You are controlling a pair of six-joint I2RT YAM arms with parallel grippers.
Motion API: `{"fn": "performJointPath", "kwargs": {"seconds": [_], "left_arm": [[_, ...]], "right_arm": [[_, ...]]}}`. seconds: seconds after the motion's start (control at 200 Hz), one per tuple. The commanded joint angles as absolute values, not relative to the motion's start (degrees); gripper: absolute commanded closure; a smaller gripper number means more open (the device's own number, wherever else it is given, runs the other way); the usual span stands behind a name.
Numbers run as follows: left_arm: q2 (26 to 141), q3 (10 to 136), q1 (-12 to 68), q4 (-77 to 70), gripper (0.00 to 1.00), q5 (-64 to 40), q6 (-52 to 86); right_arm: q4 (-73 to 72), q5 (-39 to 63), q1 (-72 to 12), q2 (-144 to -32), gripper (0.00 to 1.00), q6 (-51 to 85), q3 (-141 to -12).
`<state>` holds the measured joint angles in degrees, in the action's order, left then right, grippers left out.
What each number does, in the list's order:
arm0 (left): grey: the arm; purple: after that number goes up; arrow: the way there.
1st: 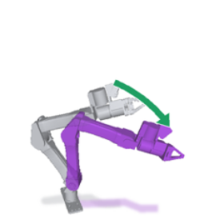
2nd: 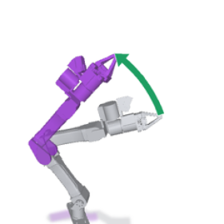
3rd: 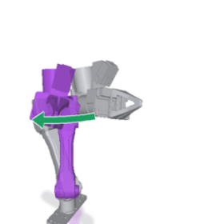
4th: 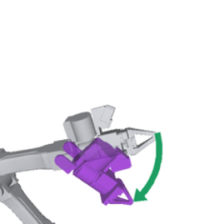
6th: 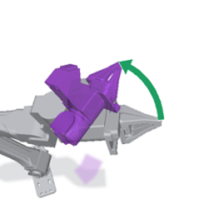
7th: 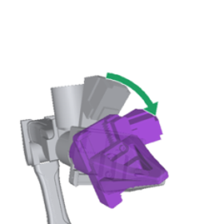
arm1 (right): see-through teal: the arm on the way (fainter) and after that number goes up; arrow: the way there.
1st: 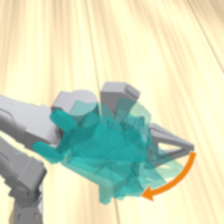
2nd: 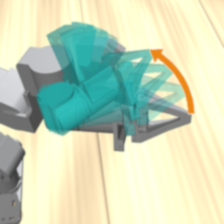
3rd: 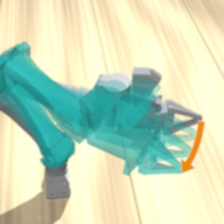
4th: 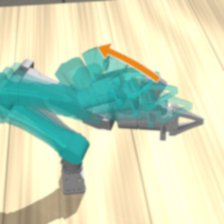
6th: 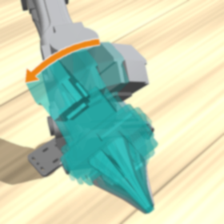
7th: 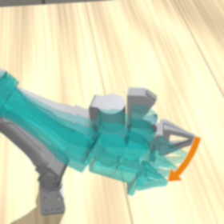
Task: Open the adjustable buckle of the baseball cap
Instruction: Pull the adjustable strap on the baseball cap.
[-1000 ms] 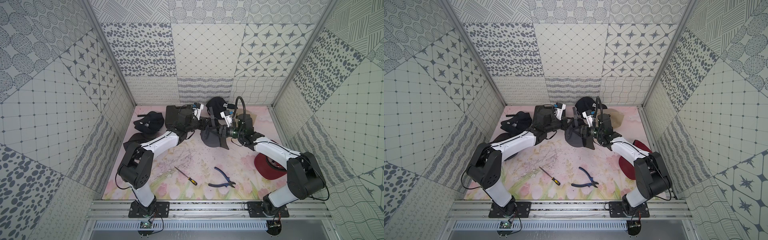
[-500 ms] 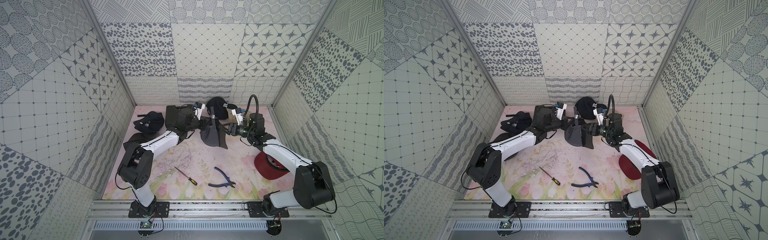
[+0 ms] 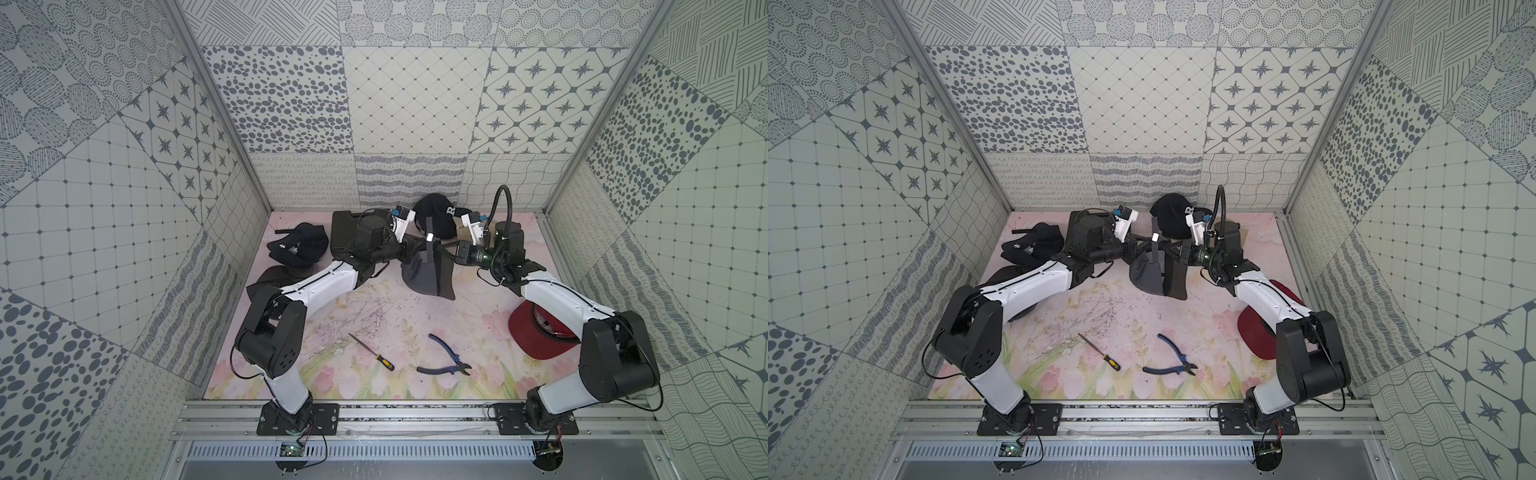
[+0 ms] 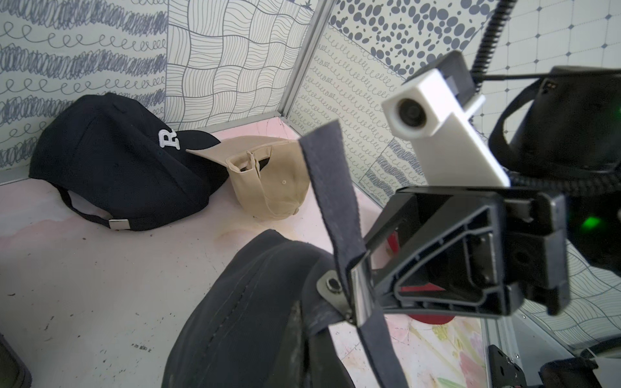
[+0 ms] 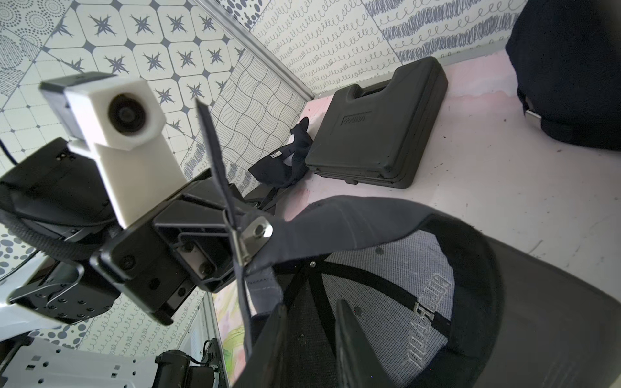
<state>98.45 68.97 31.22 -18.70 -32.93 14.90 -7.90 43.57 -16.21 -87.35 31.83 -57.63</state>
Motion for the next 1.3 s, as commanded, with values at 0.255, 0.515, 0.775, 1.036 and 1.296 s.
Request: {"fn": "performJointPath", "kwargs": {"seconds": [0.255,0.515,0.775,1.036,1.296], "left_arm": [[98.0,71.5,32.2,-16.0,0.87,-39.9,8.8],[98.8,72.7,33.2,-12.8,0.60,-38.5,5.4],[101.0,75.9,33.3,-9.9,0.67,-36.2,4.9],[101.2,75.4,33.3,-11.6,1.00,-34.8,5.5],[100.2,73.3,33.2,-16.7,1.00,-31.6,10.9]], "right_arm": [[-11.0,43.1,-17.9,-91.8,0.80,33.2,-63.1],[-11.0,46.0,-19.1,-92.7,0.81,30.9,-65.3],[-9.5,47.7,-20.1,-91.7,0.80,27.4,-65.1],[-7.7,47.6,-20.0,-91.5,0.80,26.8,-65.2],[-5.8,47.8,-14.7,-85.9,0.62,26.7,-59.6]]}}
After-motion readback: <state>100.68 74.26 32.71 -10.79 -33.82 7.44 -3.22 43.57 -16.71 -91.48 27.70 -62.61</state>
